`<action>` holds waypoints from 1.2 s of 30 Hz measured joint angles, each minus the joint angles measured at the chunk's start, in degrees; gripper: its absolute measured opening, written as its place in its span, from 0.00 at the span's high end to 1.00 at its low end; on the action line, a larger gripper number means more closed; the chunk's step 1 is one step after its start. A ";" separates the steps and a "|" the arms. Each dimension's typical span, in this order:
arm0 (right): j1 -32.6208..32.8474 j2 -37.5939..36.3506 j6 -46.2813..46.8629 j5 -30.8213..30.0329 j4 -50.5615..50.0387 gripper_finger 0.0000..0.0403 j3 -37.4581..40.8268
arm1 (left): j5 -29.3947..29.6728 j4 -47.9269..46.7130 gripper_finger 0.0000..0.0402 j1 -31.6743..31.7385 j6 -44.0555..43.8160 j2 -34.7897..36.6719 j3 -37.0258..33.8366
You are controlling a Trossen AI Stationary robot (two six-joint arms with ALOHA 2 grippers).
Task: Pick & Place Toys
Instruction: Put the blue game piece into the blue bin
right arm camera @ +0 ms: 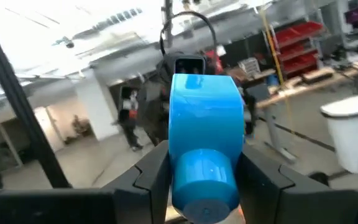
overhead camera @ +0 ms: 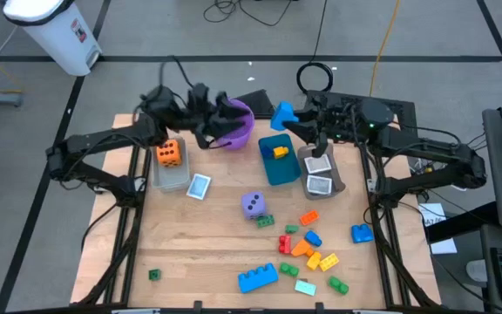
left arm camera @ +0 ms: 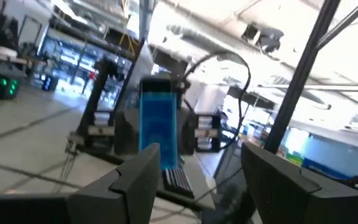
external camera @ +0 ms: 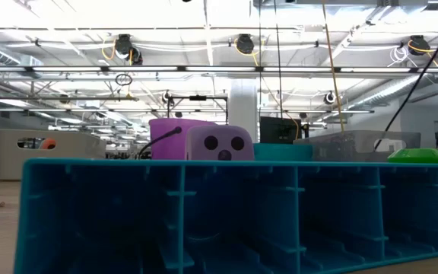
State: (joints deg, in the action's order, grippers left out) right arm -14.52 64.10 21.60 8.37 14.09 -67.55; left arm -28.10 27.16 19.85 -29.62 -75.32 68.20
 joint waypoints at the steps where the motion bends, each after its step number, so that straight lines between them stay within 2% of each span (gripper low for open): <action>1: -0.14 -0.43 -0.52 -0.81 -2.88 0.66 -1.02 | -0.39 -0.05 0.42 0.61 -0.07 0.86 0.00; 6: -0.83 1.11 -6.11 -3.05 -21.96 0.66 -13.17 | -0.88 0.16 0.44 3.07 1.01 4.91 0.02; 11: -1.37 7.45 -11.32 -6.05 -41.51 0.67 -26.70 | -0.67 0.37 0.44 4.63 3.63 8.66 0.03; 15: -2.67 13.36 -12.70 -6.88 -52.02 0.67 -32.94 | -0.41 -0.17 0.44 5.05 3.74 10.85 0.02; 19: -4.12 19.21 -12.36 -6.85 -58.63 0.67 -34.07 | -1.08 -0.38 0.44 4.99 2.55 11.94 0.03; 25: -6.59 26.92 -11.84 -6.80 -65.55 0.66 -34.07 | -5.36 -0.49 0.44 4.57 -1.23 12.14 0.02; 36: -9.99 37.75 -8.78 -6.70 -72.32 0.66 -34.07 | -6.42 -5.79 0.44 -0.64 -2.91 9.15 0.00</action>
State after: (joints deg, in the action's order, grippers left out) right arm -24.51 101.85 12.82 1.67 -58.22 -101.62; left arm -34.52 21.37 19.21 -32.53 -66.18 68.20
